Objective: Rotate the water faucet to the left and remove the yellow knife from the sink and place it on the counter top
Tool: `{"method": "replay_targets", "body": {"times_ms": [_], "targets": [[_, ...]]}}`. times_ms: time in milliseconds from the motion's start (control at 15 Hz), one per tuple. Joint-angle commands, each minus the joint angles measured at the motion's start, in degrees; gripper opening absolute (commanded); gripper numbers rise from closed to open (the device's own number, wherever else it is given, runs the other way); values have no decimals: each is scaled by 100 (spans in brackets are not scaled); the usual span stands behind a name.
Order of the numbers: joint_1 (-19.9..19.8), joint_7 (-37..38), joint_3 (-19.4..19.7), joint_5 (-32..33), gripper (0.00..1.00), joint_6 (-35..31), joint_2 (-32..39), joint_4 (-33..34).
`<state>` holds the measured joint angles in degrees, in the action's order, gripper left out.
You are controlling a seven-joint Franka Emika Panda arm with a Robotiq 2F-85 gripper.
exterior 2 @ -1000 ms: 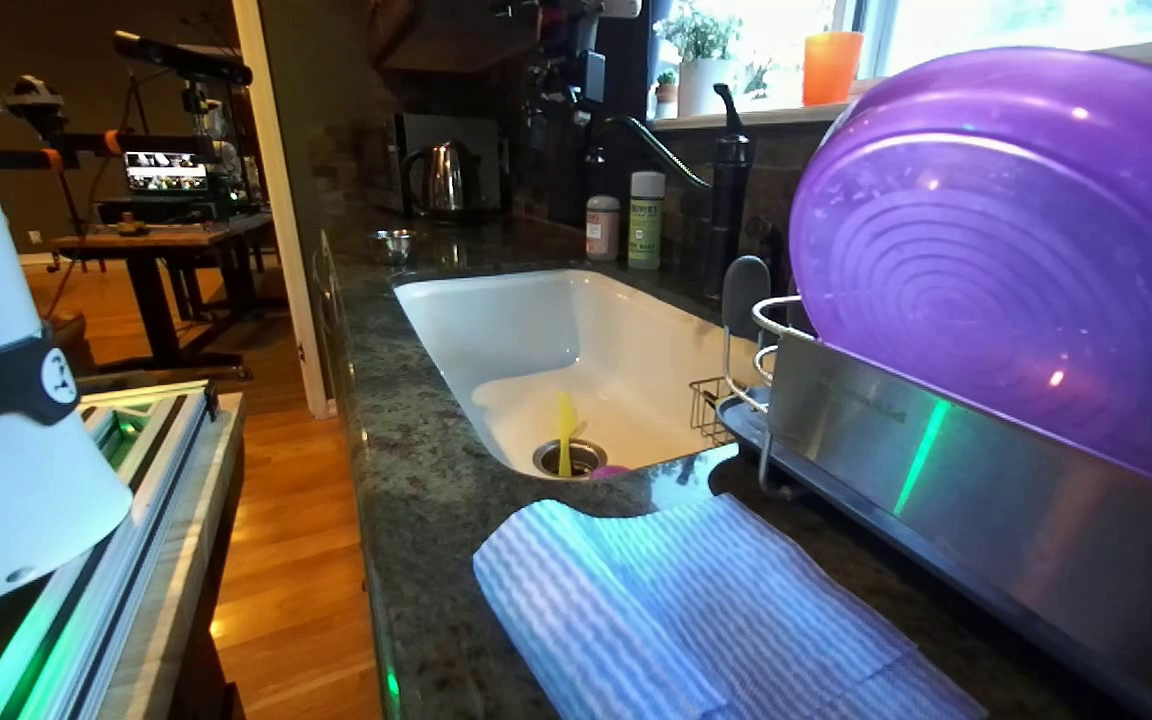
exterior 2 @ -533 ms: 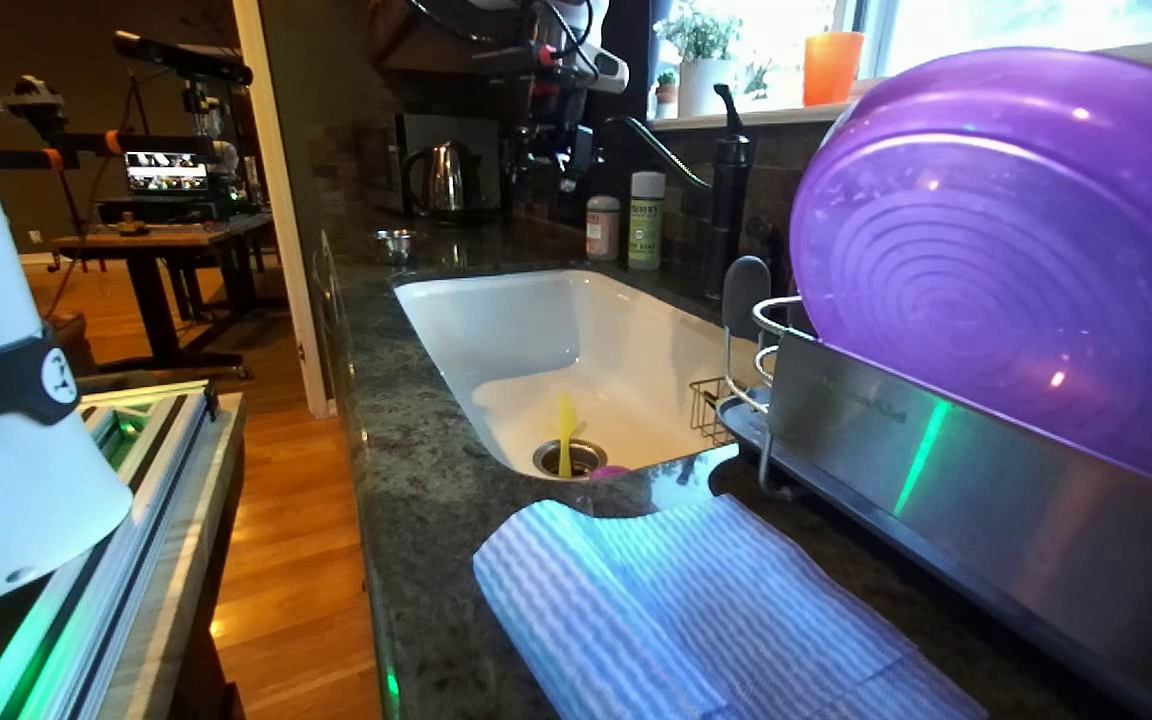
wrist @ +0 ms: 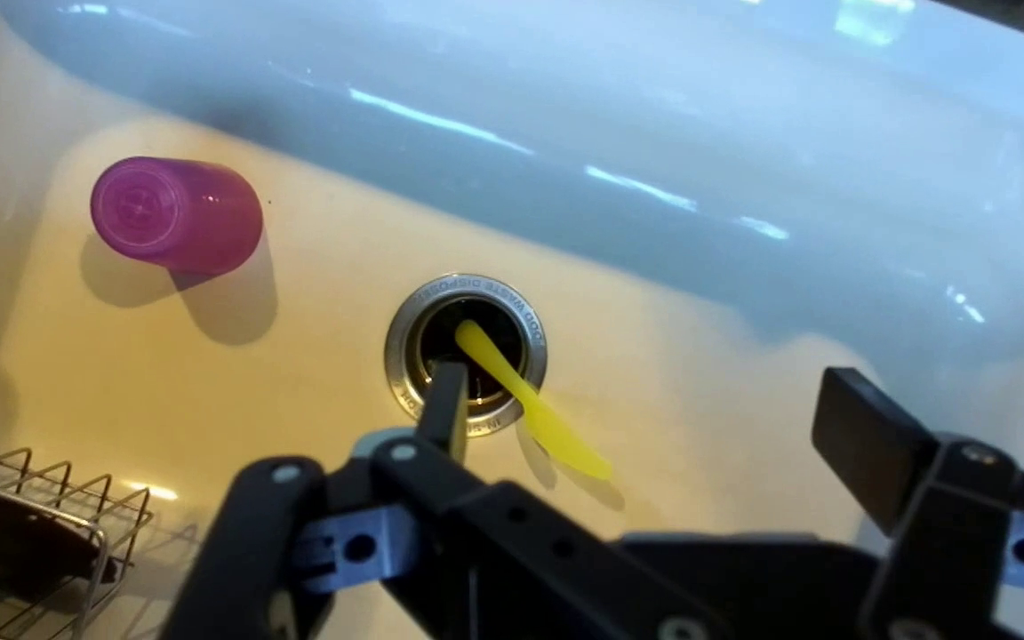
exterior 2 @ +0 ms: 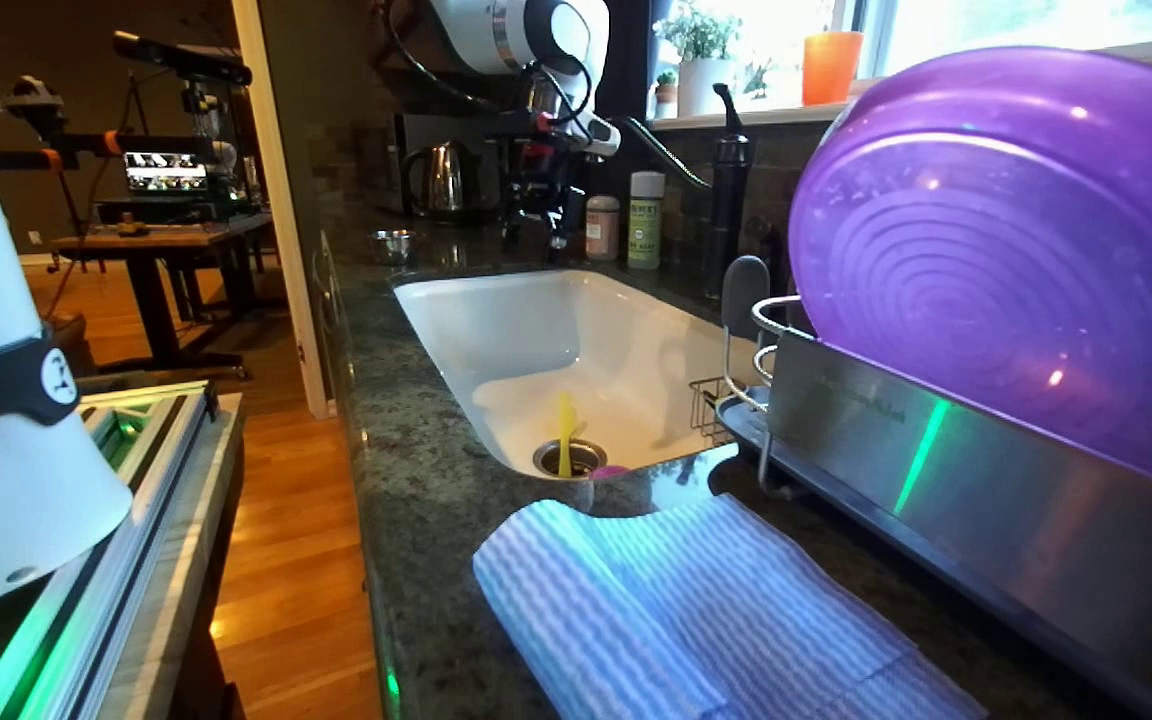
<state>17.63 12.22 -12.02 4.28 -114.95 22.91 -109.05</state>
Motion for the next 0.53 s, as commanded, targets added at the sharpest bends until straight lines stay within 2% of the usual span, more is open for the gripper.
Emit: {"method": "replay_targets", "body": {"times_ms": [0, 133, 467], "targets": [[34, -7, 33, -15, 100, 17, -28, 21], [31, -103, 21, 24, 100, -79, -26, -40], [0, -818, -64, 177, 100, -982, -11, -930]]}}
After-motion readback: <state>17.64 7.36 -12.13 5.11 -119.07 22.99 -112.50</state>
